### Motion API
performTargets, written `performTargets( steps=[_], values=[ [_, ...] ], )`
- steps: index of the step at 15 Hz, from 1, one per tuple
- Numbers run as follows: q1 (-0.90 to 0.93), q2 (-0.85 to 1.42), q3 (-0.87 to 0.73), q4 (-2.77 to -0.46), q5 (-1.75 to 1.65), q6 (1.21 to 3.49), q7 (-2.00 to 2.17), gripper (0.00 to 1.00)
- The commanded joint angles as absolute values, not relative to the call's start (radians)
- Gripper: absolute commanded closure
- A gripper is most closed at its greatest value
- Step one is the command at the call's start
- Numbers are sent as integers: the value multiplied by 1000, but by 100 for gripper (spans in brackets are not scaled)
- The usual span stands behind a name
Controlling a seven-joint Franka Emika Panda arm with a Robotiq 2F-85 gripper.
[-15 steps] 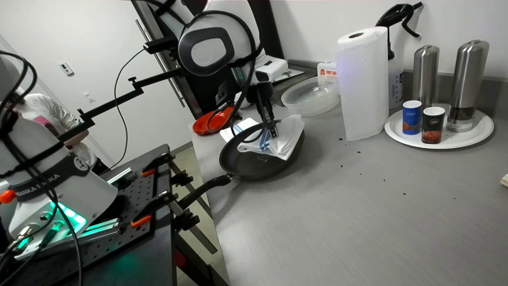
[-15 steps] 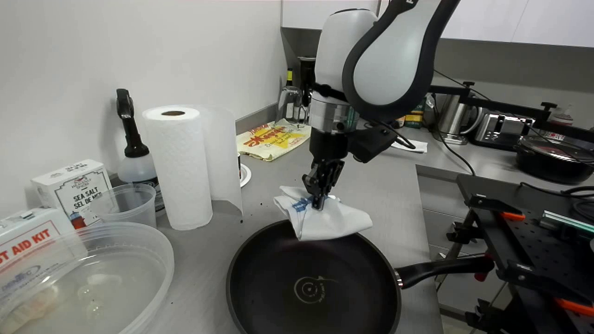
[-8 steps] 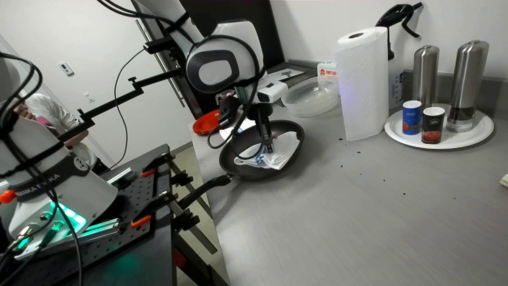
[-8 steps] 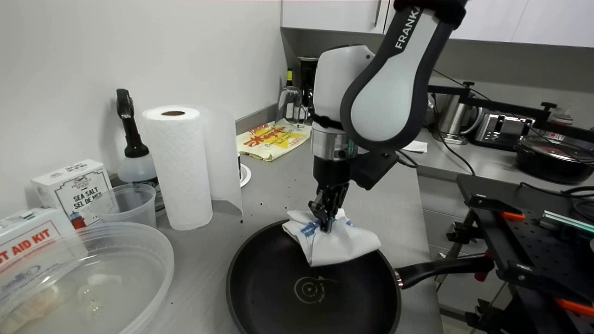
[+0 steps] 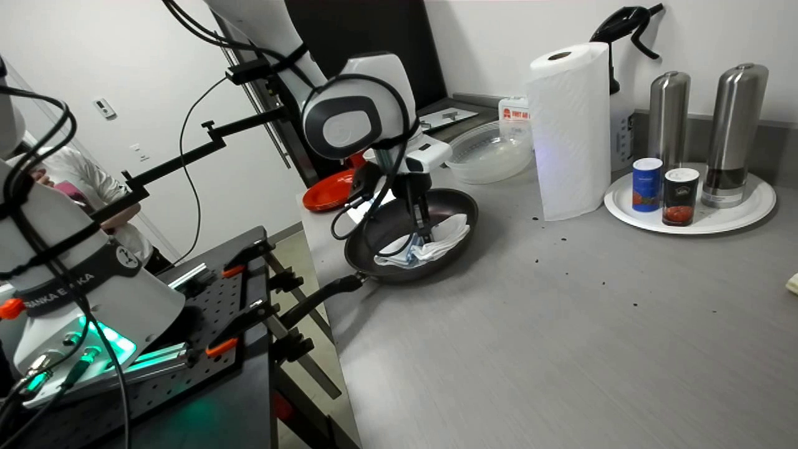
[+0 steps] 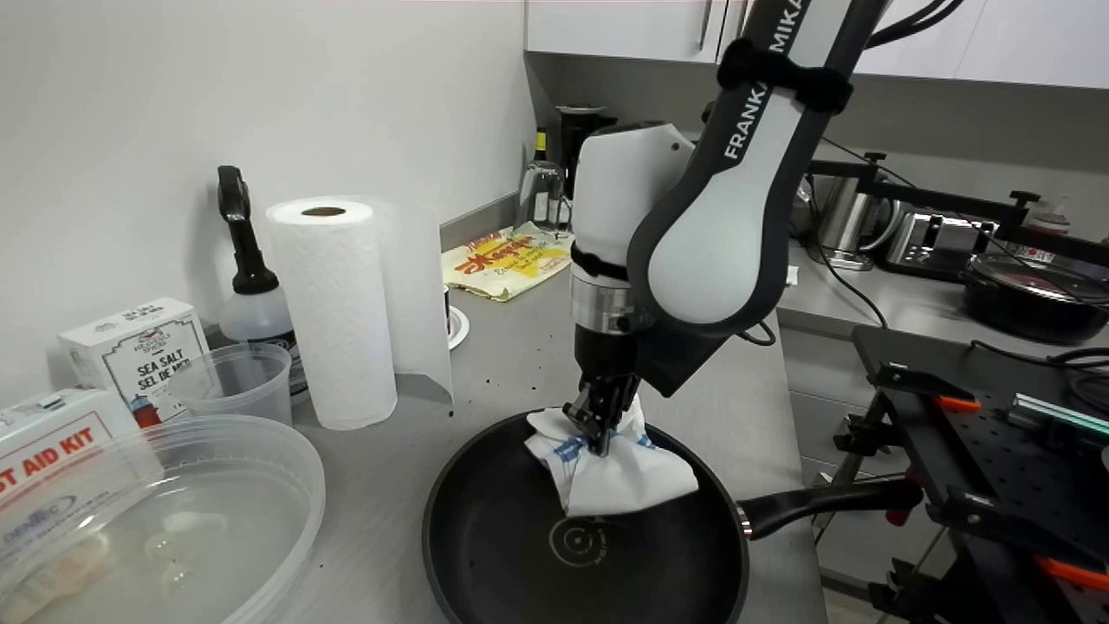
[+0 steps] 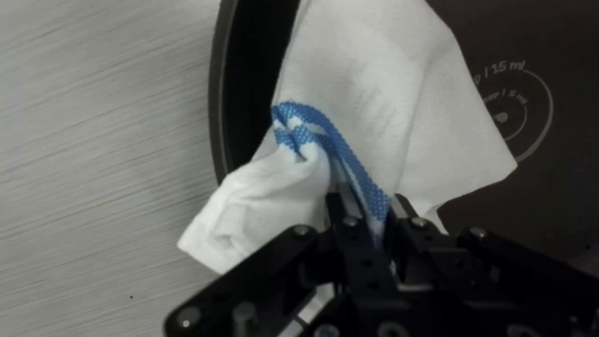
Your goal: Wipe the pan with the dish cloth
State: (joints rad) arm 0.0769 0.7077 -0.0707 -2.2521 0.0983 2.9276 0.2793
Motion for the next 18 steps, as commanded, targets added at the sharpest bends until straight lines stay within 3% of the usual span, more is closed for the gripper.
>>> performTargets(
  steps=[1,18],
  values=[
    [157,739,-135,-2233,113,2993,343,97],
    [356,817,-306,-2218,136,3048,487,97]
  ],
)
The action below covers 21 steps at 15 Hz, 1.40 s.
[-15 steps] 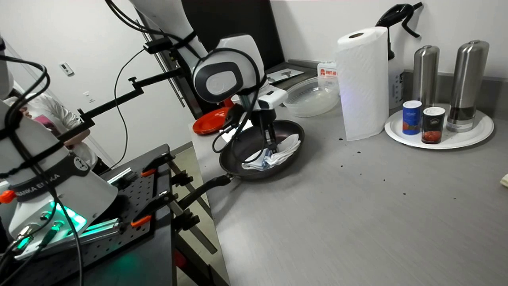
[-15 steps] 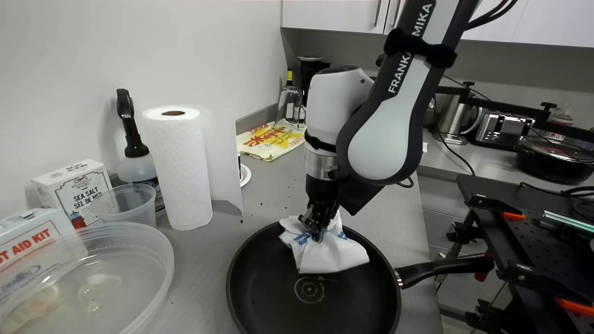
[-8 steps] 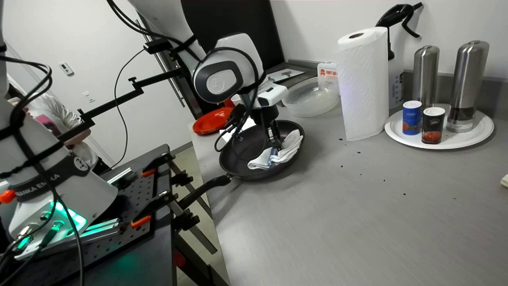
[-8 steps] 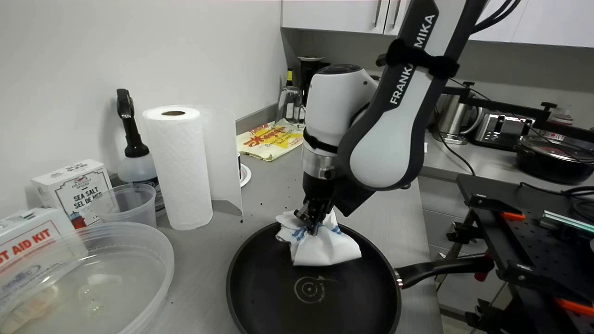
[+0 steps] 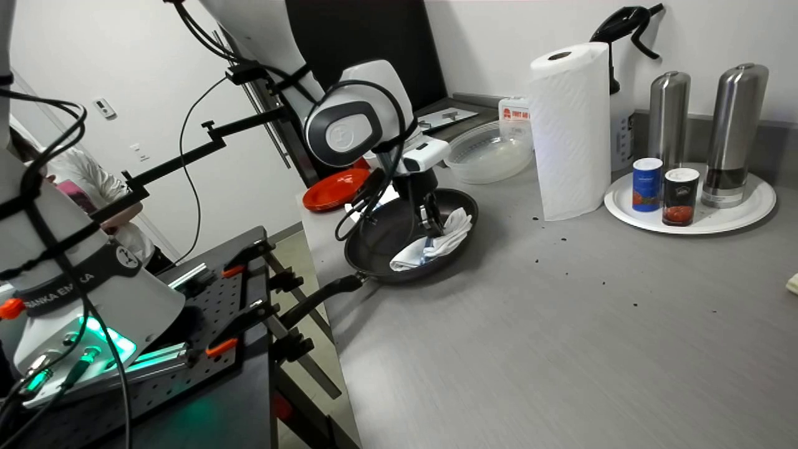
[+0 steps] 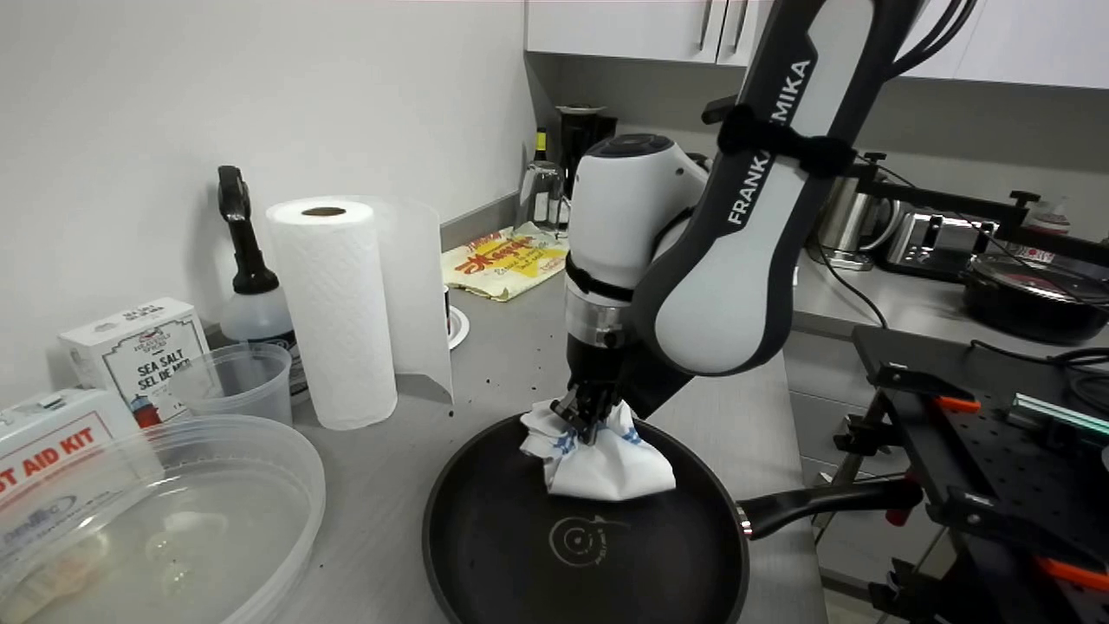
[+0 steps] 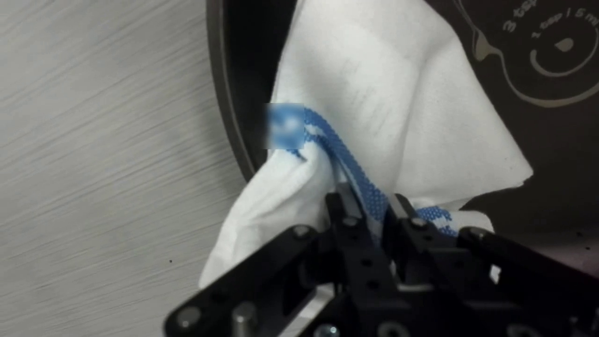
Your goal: Wipe the pan with the dish cloth
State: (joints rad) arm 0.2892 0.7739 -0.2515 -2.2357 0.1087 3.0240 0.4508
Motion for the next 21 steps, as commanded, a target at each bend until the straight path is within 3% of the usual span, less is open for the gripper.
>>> performTargets(
  steps=[1,9,21],
  values=[
    [373,826,-320,-2215,137,3048,497,97],
    [452,863,-364,-2207,143,3025,543,97],
    [307,891,-197,-2122,204,2880,543,97]
  ],
)
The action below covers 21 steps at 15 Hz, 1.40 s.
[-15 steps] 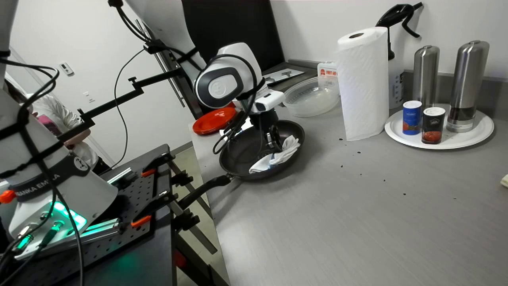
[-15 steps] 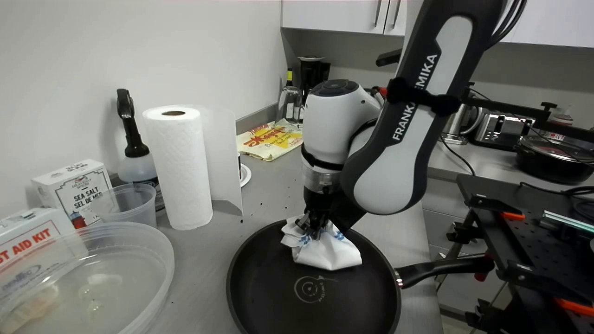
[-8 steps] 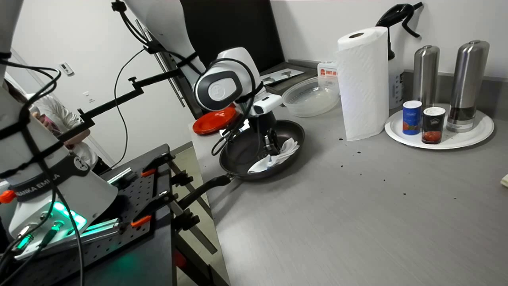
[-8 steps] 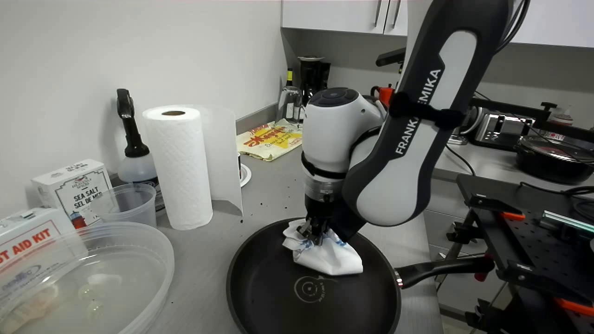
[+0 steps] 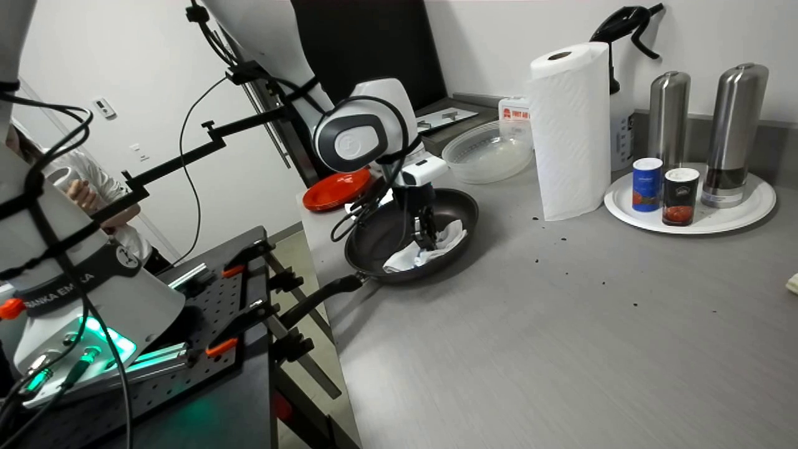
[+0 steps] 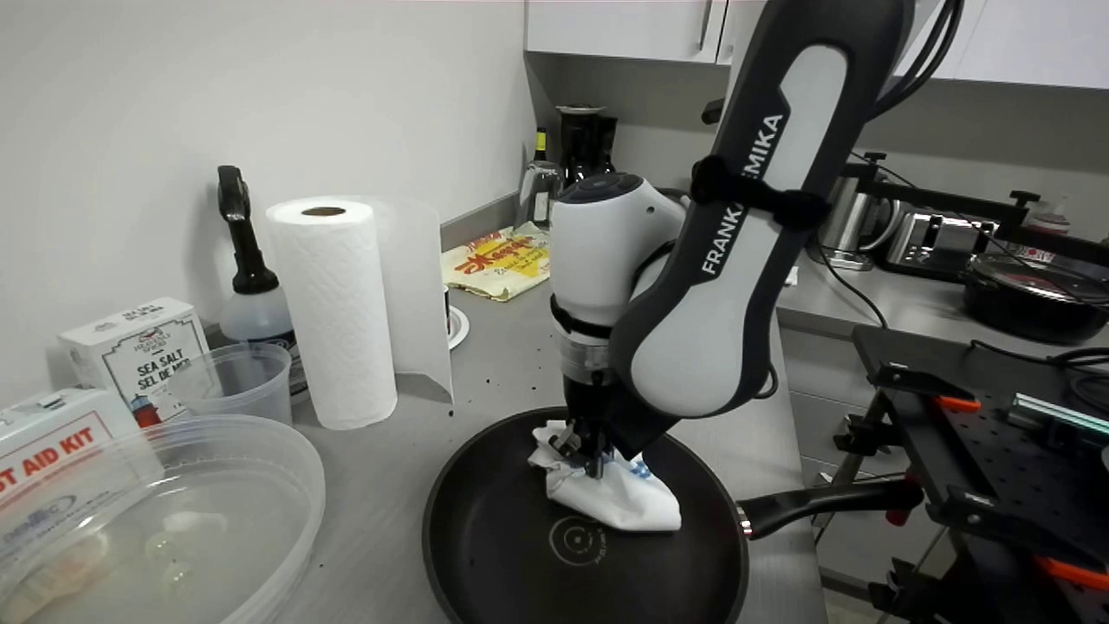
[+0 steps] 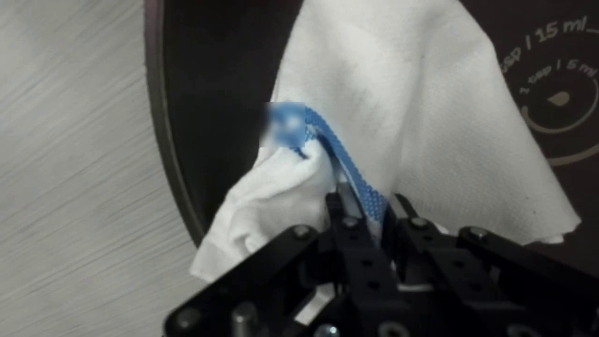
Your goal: Wipe the pan with the dish cloth
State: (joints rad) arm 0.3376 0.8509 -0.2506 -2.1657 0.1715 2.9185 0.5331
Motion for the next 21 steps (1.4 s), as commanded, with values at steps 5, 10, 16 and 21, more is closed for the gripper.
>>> performTargets(
  steps=[5,10,16,21],
  values=[
    [289,893,-153,-2115,201,2843,546,97],
    [290,888,-102,-2123,205,2830,544,97],
    [277,890,-25,-2110,243,2801,554,97],
    [262,895,35,-2100,289,2774,560,97]
  ],
)
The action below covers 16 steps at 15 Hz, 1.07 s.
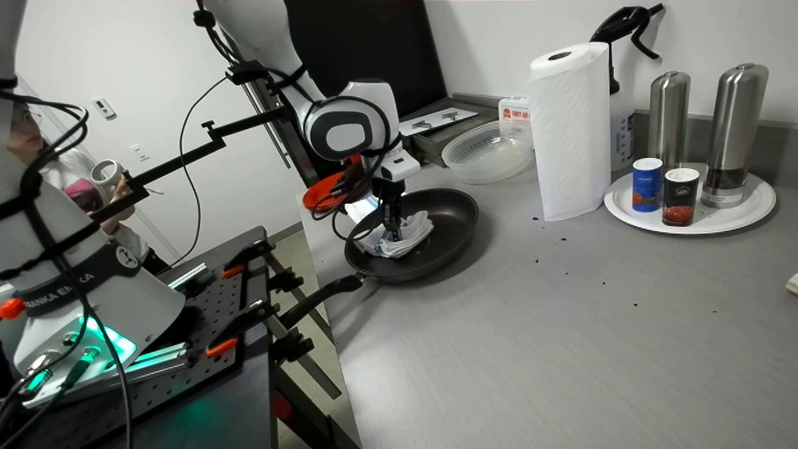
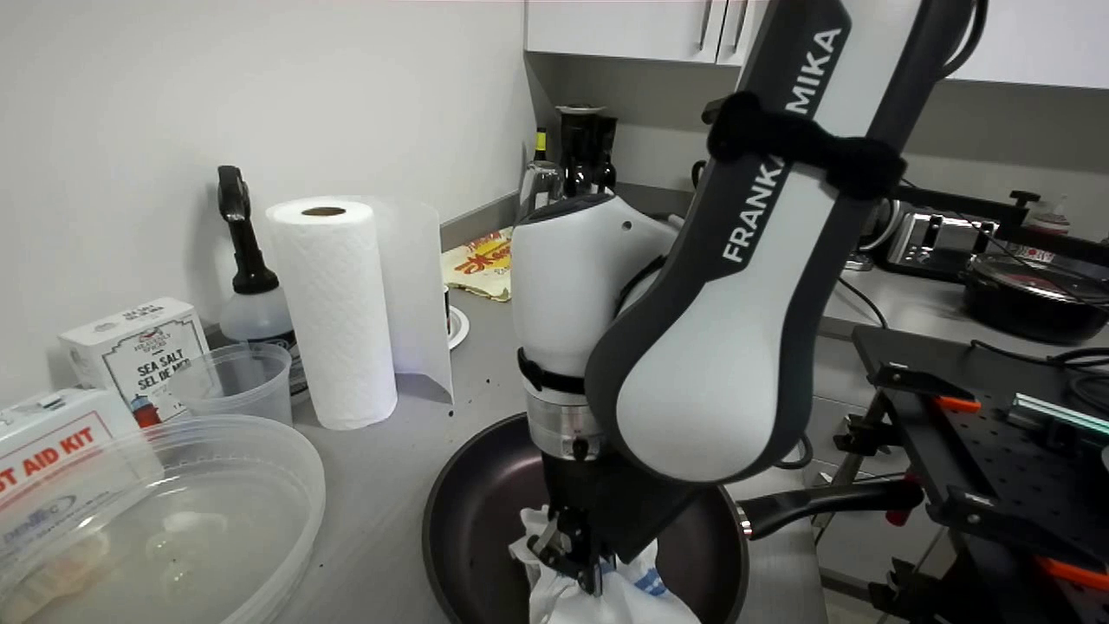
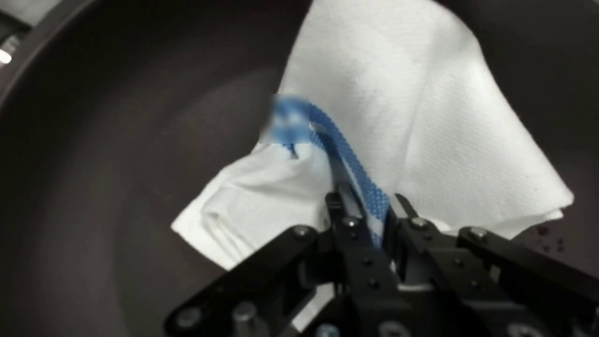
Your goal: Wipe the pan with the dish cloth
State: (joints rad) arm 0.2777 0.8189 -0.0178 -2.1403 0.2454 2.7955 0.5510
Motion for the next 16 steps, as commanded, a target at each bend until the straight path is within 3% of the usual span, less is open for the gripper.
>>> performTargets(
  steps=[1,16],
  values=[
    [257,895,45,-2098,297,2769,557,97],
    [158,893,159,-2045,380,2670,509,97]
  ],
)
